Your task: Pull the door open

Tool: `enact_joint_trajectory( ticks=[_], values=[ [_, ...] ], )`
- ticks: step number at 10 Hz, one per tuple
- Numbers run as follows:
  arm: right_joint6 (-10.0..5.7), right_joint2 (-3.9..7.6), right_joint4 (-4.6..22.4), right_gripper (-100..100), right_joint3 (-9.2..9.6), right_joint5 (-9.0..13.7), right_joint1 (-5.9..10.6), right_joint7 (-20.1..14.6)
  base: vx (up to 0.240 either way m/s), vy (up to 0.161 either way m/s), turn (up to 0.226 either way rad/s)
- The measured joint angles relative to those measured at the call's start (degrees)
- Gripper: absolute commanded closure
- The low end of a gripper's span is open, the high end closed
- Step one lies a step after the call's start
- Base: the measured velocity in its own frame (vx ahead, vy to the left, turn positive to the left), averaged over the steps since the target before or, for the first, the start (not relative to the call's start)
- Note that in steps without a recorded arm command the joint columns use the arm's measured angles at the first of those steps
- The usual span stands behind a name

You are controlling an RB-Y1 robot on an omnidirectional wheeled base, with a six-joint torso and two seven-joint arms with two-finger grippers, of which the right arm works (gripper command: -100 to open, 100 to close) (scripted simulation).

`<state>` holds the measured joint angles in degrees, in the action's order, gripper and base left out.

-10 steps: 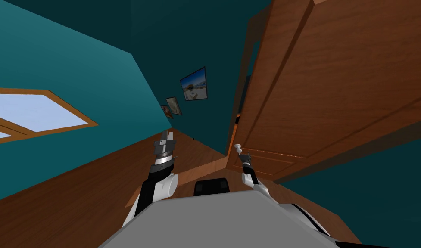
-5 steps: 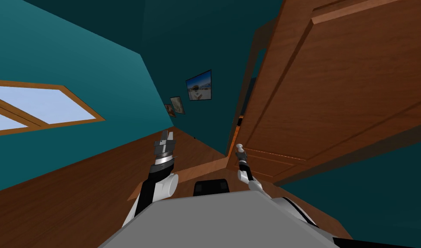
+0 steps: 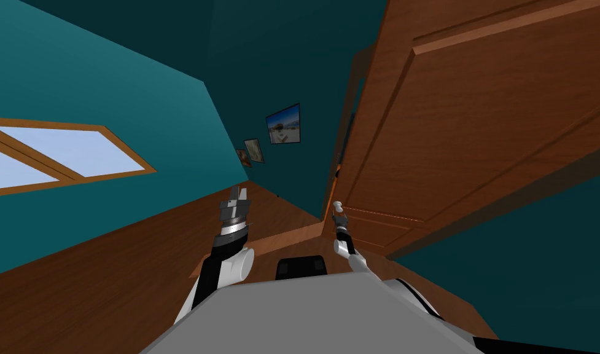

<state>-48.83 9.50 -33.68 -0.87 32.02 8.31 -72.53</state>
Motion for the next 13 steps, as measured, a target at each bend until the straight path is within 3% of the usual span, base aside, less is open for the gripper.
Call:
enact_joint_trajectory(
  ticks=[2,4,5,7,8,13],
  values=[
    [0.03,-0.70,-0.56,-100,0.22,0.60,-0.04,-1.57,0.025,0.005,0.077],
    [0.38,1.06,-1.86,-100,-0.25,0.95,-1.88,-2.91,0.132,-0.024,0.064],
    [0.14,1.39,-0.82,-100,-0.33,1.01,-1.25,-3.40,0.101,-0.016,0.096],
    [-0.43,3.59,0.81,-100,-0.62,1.30,-1.25,-5.66,0.115,-0.018,0.073],
    [-0.47,3.73,0.87,100,-0.65,1.32,-1.24,-5.96,-0.010,-0.005,-0.046],
    [-0.35,3.76,0.89,100,-0.71,1.32,-1.32,-5.63,-0.015,0.000,0.002]
  ],
)
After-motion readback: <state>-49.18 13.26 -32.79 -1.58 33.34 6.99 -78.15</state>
